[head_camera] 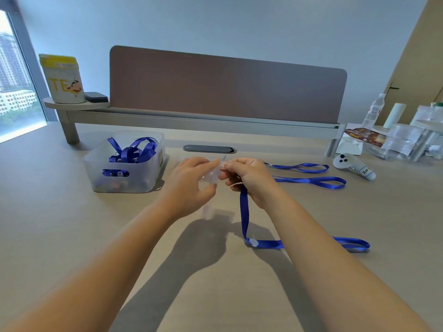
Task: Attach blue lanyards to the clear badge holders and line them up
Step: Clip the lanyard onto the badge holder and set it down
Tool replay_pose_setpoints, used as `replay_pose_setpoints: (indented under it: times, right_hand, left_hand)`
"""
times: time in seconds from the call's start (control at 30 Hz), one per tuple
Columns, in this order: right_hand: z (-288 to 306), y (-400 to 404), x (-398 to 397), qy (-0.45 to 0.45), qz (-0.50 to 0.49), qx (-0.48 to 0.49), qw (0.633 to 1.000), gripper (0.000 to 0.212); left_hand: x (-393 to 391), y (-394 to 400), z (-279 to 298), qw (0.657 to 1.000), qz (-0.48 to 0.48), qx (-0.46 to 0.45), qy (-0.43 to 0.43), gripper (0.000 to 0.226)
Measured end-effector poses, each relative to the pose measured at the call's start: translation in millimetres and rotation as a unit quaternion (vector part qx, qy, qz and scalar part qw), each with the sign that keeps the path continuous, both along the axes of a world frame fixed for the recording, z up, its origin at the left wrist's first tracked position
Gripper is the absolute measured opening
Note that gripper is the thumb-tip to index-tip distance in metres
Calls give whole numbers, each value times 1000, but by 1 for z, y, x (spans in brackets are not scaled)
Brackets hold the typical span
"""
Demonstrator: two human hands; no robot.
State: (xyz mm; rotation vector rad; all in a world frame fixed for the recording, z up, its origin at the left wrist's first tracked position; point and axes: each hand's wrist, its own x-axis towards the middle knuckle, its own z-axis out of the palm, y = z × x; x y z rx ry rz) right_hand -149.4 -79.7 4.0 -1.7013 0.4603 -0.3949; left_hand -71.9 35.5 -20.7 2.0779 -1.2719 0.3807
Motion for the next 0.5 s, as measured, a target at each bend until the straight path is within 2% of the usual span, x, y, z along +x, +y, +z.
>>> replay_pose_setpoints:
  times: [0.07,0.13,0.3,0.5]
  right_hand:
    - [-1,0,1,-5,1,-24,1000,22]
    - [-3,1,1,-6,1,-39,999,22]
    - [-2,3,4,-27,7,-65,997,15]
    - [0,5,4,-35,9,-144,989,22]
  left_hand:
    - [-4,-2,5,990,-19,-42,132,37]
    - [-5,-5,11,975,-19,-97,201,31]
    - [-2,-12,16,950,33,-122,286,23]
    - [-2,-12,18,915,11,-138,380,15]
